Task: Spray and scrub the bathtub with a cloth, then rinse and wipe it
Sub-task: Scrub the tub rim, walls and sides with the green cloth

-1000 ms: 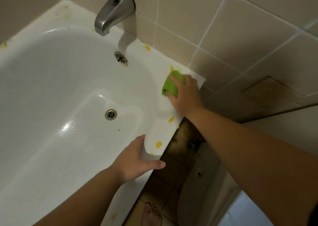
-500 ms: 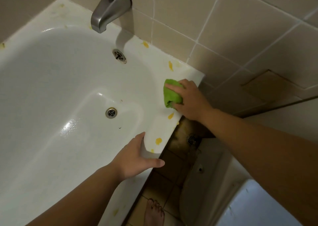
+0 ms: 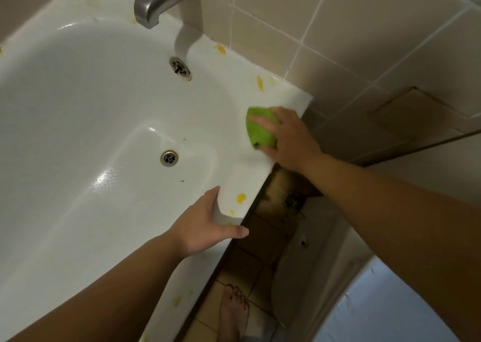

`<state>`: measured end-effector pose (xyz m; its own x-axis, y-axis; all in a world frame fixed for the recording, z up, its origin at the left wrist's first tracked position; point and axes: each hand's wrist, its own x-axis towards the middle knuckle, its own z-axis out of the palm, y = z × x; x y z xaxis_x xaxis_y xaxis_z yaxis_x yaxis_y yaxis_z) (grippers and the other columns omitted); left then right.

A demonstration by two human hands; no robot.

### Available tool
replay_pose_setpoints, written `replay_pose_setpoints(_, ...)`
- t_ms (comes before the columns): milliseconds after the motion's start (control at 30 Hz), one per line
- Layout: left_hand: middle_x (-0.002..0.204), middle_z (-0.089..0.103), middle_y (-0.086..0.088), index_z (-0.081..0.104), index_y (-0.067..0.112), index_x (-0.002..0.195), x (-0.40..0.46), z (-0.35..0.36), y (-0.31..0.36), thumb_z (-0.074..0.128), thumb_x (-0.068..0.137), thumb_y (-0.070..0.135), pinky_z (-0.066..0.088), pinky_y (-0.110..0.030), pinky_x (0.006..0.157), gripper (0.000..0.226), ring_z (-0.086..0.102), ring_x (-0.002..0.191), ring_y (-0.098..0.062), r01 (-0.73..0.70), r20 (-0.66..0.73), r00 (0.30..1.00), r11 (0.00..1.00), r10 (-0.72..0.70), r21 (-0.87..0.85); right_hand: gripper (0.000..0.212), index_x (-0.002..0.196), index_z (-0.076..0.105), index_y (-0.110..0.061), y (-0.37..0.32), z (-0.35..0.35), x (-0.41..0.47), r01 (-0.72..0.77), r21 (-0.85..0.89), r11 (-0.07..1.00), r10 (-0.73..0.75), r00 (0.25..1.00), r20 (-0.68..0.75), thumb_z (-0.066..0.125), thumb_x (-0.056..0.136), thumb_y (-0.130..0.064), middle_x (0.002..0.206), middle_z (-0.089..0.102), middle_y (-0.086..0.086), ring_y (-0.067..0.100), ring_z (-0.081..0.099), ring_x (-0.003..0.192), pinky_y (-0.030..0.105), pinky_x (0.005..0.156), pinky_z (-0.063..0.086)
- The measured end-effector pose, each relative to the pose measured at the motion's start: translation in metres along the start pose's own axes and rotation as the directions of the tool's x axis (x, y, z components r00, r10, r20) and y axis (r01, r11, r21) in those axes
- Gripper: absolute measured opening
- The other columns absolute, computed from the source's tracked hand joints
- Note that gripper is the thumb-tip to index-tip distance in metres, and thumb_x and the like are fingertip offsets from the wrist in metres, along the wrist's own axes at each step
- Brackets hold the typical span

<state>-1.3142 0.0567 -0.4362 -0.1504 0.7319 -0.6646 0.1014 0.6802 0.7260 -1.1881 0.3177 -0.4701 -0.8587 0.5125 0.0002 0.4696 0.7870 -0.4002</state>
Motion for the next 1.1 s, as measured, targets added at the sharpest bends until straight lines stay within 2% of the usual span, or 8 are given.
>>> replay_pose_setpoints(167,0.119,0.060,0.030,0.045,0.059,0.112,-0.001,0.003,0.002,0.093,0.072,0.037,0.044,-0.010,0.084,0.066,0.058,0.110,0.009,0.004,-0.021,1.000,1.000,-0.004,-0.008,0.065,0.148,0.054,-0.027,-0.013,0.001,0.026,-0.236,-0.001,0.972,0.234,0.967,-0.100,0.072,0.087,-0.036,0.139,0.049,0.019,0.042,0.045,0.125,0.052,0.111,0.040)
replay_pose_setpoints(367,0.123,0.059,0.026,0.043,0.046,0.130,-0.005,0.006,-0.012,0.095,0.066,0.043,0.045,-0.020,0.090,0.083,0.057,0.115,0.002,0.062,-0.062,0.996,0.998,-0.060,0.032,0.071,0.146,0.055,-0.027,-0.004,-0.005,-0.026,0.219,0.034,0.975,-0.222,0.961,0.165,0.083,0.080,-0.028,0.142,0.050,0.018,0.037,0.043,0.129,0.050,0.116,0.032)
replay_pose_setpoints(500,0.126,0.057,0.023,0.040,0.041,0.137,-0.010,0.008,-0.017,0.093,0.066,0.051,0.046,-0.025,0.092,0.089,0.057,0.117,-0.005,0.093,-0.066,0.994,0.994,-0.088,0.065,0.066,0.152,0.048,-0.031,0.035,-0.022,0.026,-0.229,-0.040,0.973,0.228,0.973,-0.027,0.071,0.090,-0.035,0.148,0.044,0.019,0.042,0.039,0.135,0.053,0.116,0.036)
replay_pose_setpoints(567,0.126,0.057,0.021,0.040,0.039,0.137,-0.009,0.008,-0.017,0.093,0.066,0.051,0.046,-0.025,0.090,0.089,0.057,0.117,-0.008,0.104,-0.076,0.992,0.992,-0.099,0.072,0.065,0.152,0.050,-0.026,0.015,-0.014,0.031,-0.312,-0.071,0.947,0.305,0.948,-0.093,0.069,0.090,-0.035,0.143,0.046,0.021,0.044,0.043,0.129,0.051,0.113,0.036)
replay_pose_setpoints(700,0.124,0.056,0.020,0.039,0.036,0.136,-0.008,0.010,-0.017,0.093,0.066,0.052,0.046,-0.023,0.085,0.089,0.057,0.114,-0.008,0.113,-0.095,0.990,0.989,-0.104,0.093,0.069,0.150,0.053,-0.023,-0.032,0.008,-0.025,0.033,0.031,0.999,-0.034,0.999,0.020,0.076,0.085,-0.027,0.140,0.048,0.021,0.040,0.043,0.128,0.054,0.115,0.035)
replay_pose_setpoints(800,0.118,0.057,0.020,0.039,0.035,0.131,-0.008,0.012,-0.018,0.092,0.068,0.045,0.045,-0.020,0.078,0.083,0.057,0.106,-0.004,0.111,-0.112,0.989,0.985,-0.096,0.132,0.077,0.152,0.050,-0.029,-0.004,-0.009,-0.033,0.196,0.035,0.980,-0.199,0.956,0.216,0.082,0.082,-0.024,0.148,0.042,0.018,0.037,0.036,0.134,0.048,0.118,0.027)
replay_pose_setpoints(1000,0.111,0.060,0.016,0.043,0.032,0.128,-0.008,0.017,-0.023,0.091,0.070,0.032,0.044,-0.018,0.071,0.076,0.060,0.096,-0.004,0.097,-0.163,0.984,0.980,-0.069,0.172,0.060,0.146,0.056,-0.023,0.013,-0.018,0.025,-0.287,0.074,0.955,0.294,0.951,-0.098,0.069,0.088,-0.027,0.138,0.051,0.021,0.043,0.046,0.129,0.041,0.113,0.032)
replay_pose_setpoints(1100,0.111,0.060,0.016,0.045,0.032,0.128,-0.012,0.016,-0.029,0.092,0.065,0.037,0.047,-0.022,0.075,0.079,0.061,0.097,-0.006,0.108,-0.169,0.982,0.980,-0.079,0.169,0.062,0.141,0.062,-0.016,-0.041,-0.002,0.000,-0.265,0.269,0.926,0.284,0.958,-0.032,0.056,0.081,-0.031,0.125,0.060,0.018,0.036,0.053,0.115,0.036,0.103,0.040)
